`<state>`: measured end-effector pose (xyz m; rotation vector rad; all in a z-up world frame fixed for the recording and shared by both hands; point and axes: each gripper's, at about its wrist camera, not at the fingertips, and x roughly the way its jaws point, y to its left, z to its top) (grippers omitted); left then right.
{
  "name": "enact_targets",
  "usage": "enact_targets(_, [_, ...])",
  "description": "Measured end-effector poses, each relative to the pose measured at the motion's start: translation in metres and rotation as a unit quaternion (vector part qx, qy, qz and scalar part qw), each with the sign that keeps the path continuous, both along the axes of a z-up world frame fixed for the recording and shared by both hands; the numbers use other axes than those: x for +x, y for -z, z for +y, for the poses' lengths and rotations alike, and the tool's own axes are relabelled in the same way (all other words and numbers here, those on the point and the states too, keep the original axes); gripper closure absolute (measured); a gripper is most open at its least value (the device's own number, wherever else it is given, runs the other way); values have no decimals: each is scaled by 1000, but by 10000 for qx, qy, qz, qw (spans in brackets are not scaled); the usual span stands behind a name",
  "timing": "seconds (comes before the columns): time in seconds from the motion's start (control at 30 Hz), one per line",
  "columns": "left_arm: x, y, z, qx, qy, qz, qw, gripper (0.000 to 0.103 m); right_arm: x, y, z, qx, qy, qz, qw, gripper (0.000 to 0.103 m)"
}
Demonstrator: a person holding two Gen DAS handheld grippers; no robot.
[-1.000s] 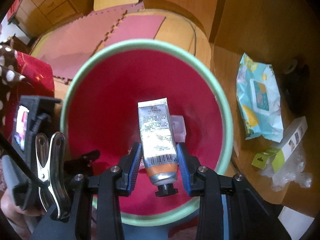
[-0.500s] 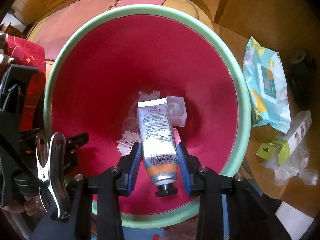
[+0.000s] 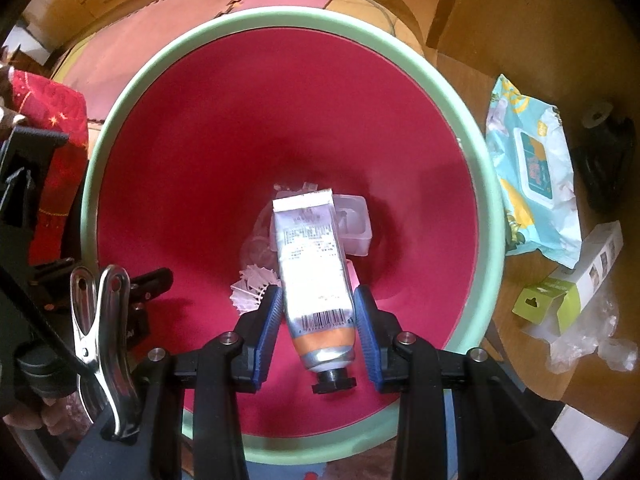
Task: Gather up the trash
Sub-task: 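Lift the tube with the right tool and carry it over the bucket, then open the right tool to drop the tube into the bucket, then move the right tool back to the shelf toward the white plastic bag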
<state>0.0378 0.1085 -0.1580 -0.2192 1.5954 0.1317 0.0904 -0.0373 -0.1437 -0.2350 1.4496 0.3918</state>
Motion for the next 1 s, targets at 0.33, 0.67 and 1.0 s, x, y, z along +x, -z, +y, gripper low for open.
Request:
enact_targets(0.33, [0, 0, 0, 0, 1, 0, 10000, 67, 2, -3, -4, -39, 67, -40, 10000, 66])
enact_targets(0.67, [0, 0, 0, 1, 0, -1, 10000, 67, 2, -3, -4, -30, 78, -34, 10000, 66])
enact_targets(1.0, [0, 0, 0, 1, -1, -2, 10000, 67, 3, -9, -7, 73, 132, -36, 9999, 66])
